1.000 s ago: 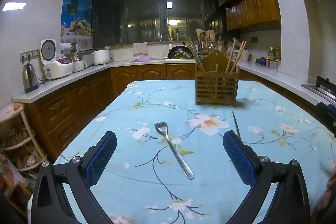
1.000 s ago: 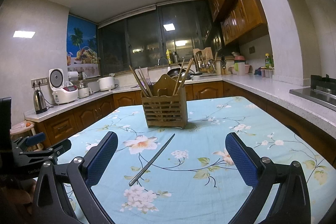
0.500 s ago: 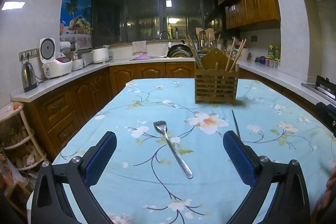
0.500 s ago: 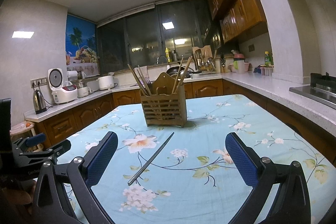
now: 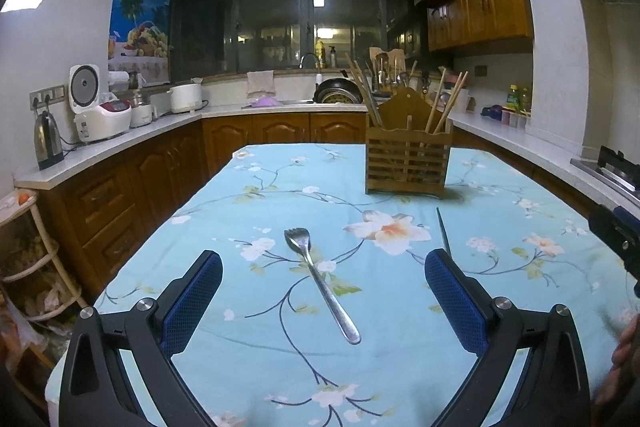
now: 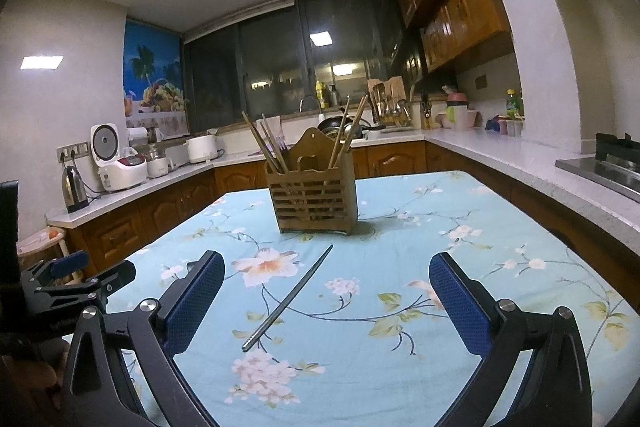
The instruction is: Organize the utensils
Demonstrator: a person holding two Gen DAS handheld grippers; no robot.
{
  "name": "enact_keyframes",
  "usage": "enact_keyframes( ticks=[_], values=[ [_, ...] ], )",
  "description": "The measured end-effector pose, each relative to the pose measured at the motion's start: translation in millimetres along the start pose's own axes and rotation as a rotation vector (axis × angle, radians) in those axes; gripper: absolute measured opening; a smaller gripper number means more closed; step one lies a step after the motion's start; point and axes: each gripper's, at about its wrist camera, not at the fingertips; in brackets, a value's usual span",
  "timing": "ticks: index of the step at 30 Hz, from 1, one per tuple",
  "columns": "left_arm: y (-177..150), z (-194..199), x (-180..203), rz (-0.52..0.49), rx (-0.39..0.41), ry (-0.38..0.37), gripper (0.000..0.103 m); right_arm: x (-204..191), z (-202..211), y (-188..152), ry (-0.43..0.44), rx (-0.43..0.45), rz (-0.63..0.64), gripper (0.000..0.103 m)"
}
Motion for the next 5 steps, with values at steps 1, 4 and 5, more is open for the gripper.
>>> enact_keyframes(
  ticks=[1, 4, 5],
  values=[
    [0.6, -0.1, 0.7, 0.001, 0.0, -0.002, 0.102, 0.2, -0.4, -0.1, 0.001, -0.004, -0.001, 0.103],
    [2.5, -1.4, 3.1, -0.003, -0.003, -0.006, 0.102, 1.4, -3.0, 0.8, 0.003, -0.017, -0.003, 0.103],
    [2.8, -1.7, 3.5, -0.003, -0.005, -0.009, 0.102, 1.8, -4.3, 1.7, 0.003, -0.02, -0.005, 0.103]
  ],
)
Point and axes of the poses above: each gripper's, at about its wrist camera, not at the fingertips, and z roughly against the way its jaws point, x to its right, y to its top, and after that the axes turned 2 degrees about -y, right-handed
